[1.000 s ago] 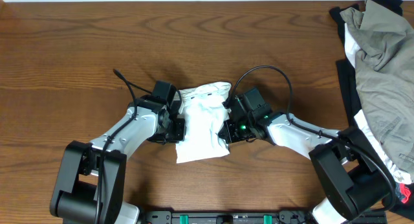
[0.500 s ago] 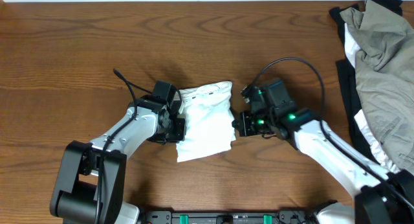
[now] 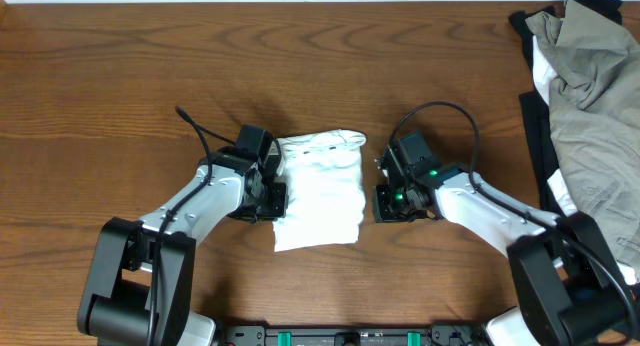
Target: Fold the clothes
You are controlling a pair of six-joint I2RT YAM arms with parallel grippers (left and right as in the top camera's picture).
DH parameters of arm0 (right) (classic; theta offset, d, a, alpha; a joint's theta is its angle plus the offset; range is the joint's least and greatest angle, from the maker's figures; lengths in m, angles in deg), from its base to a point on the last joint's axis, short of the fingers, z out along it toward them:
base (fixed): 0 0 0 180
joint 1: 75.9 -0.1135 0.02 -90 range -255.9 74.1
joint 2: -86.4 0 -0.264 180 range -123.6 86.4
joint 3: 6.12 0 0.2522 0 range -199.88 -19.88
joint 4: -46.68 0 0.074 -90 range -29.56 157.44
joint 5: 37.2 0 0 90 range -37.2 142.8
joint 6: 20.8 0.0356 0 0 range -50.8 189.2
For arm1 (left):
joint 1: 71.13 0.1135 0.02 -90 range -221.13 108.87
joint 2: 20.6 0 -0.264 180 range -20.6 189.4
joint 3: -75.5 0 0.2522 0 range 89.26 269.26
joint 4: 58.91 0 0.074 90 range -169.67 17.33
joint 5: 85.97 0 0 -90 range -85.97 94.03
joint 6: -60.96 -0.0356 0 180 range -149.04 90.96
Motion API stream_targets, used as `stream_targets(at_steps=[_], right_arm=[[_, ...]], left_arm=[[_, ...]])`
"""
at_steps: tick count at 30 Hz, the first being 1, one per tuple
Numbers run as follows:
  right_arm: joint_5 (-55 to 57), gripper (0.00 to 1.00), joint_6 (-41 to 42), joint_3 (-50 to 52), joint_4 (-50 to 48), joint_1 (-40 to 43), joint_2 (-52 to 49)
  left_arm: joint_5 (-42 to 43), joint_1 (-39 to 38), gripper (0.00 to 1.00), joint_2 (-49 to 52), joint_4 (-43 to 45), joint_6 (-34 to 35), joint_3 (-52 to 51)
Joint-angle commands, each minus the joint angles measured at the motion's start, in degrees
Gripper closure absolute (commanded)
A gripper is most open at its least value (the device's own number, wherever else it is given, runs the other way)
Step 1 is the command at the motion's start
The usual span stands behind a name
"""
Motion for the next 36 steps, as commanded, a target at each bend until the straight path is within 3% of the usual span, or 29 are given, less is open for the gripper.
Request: stream_targets(at_steps=[1,9,15,16,18,24,28,36], right_arm=[[2.7,0.97,-1.2,-0.5,-0.9,0.5,-0.5],[1.8,0.96,-1.2,-4.7,0.0,0.7,0.0],[1.8,0.97,-3.4,-11.6,4.4,0.6,0.3],[1.8,0.97,-3.5,-12.5,4.7,0.6,0.3],[1.8,0.97,-3.6,-14.0,5.4,0.6,0.3],[2.3,0.97,-3.6,-13.2,4.9,0.3,0.2],[2.5,0.98,-3.6,-11.7,3.2,-0.6,0.2],[4.6,0.98,-3.5,-11.3,-0.1,-3.1,-4.0]], left_arm=[[-1.2,0.0,0.87,-0.7,-0.3,-0.1,-1.2],[-1.1,0.0,0.88,-1.8,-2.9,-0.1,-1.2],[-1.2,0.0,0.87,-10.9,-3.3,-0.2,-1.2],[-1.2,0.0,0.83,-12.6,-3.1,-0.2,-1.2],[-1.2,0.0,0.56,-16.1,-2.9,-0.1,-1.2],[-1.2,0.1,0.39,-19.8,-2.9,0.3,-1.2],[-4.3,1.3,0.23,-17.4,-2.8,6.4,-1.2],[-0.2,6.2,0.15,-8.3,-1.8,7.1,-1.2]])
